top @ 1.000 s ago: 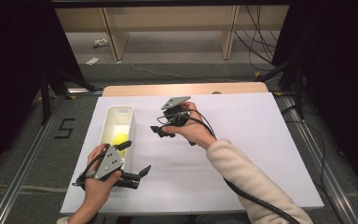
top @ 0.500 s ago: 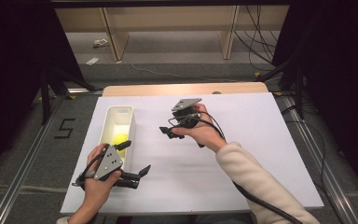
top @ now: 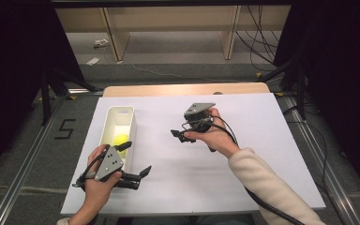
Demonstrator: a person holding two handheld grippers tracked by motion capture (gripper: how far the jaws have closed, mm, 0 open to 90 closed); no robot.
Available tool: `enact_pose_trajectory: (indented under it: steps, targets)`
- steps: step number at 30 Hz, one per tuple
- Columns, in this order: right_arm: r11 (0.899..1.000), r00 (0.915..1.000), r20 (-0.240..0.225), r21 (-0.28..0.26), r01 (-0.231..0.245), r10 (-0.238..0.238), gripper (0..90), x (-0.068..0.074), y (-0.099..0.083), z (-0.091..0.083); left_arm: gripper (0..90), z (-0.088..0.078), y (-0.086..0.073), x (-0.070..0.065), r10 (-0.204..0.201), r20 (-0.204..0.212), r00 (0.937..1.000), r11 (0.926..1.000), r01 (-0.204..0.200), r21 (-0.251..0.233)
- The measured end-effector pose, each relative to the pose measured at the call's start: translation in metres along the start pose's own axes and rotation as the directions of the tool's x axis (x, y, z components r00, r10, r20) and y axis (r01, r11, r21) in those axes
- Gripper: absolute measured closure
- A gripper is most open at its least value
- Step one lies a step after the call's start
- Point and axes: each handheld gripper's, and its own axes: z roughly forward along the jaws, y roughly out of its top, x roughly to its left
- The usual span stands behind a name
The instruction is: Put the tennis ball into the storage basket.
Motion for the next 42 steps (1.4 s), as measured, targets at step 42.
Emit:
enact_pose_trajectory:
  steps: [42]
  targets:
    - [0.995,0.9886,0.117,-0.040,-0.091,0.095,19.4,-0.033,-0.053,-0.066,0.0,0.000,0.000,0.001,-0.005,-0.005,1.0000,1.0000,0.005,0.000]
